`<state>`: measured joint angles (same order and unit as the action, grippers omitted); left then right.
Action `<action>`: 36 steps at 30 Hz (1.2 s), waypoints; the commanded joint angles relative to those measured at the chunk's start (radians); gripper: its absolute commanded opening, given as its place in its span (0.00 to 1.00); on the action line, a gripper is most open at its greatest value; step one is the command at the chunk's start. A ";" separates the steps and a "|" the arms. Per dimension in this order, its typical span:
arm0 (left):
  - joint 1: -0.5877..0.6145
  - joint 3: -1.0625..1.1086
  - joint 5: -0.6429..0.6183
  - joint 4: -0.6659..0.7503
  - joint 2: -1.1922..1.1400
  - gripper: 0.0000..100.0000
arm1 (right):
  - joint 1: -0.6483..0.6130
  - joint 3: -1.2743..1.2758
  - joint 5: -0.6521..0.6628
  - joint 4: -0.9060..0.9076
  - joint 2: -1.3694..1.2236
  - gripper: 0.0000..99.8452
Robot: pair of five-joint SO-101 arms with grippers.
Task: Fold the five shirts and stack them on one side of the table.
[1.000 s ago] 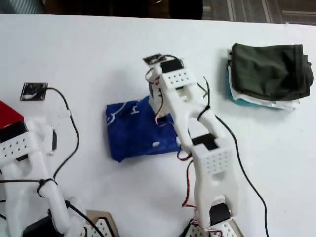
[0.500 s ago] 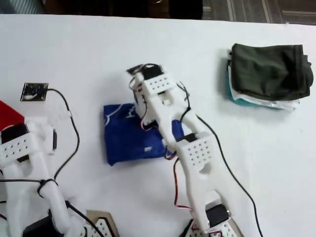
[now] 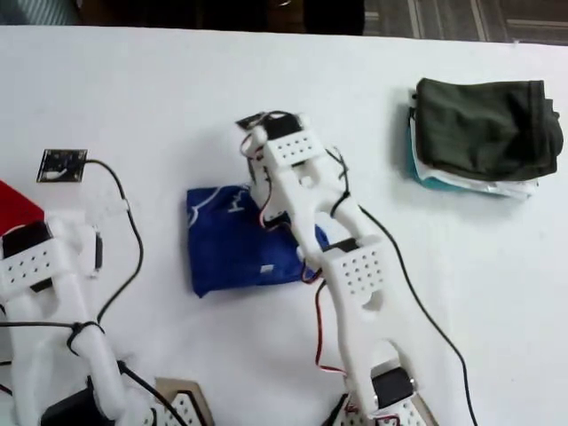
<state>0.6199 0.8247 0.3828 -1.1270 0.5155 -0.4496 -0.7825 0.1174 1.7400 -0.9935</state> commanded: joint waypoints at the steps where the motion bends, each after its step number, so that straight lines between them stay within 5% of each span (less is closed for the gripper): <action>1: 0.011 -0.004 -0.003 0.015 0.031 0.03 | 0.056 -0.008 0.017 0.016 -0.028 0.02; 8: 0.011 -0.004 -0.003 0.015 0.031 0.03 | 0.107 -0.094 0.163 0.022 0.122 0.02; 14: 0.011 -0.004 -0.002 0.015 0.031 0.03 | 0.159 -0.061 0.451 0.025 0.363 0.02; 19: 0.011 -0.004 0.000 0.015 0.031 0.03 | 0.294 -0.034 0.509 0.027 0.550 0.02; 27: 0.009 -0.004 0.002 0.017 0.031 0.03 | 0.544 -0.041 0.792 0.015 0.615 0.02; 36: 0.008 -0.002 -0.002 0.029 0.031 0.03 | 0.746 -0.041 0.853 -0.303 0.596 0.02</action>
<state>0.6199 0.8247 0.3828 -1.1116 0.5155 0.2501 -0.8117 0.9597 1.5451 -0.4549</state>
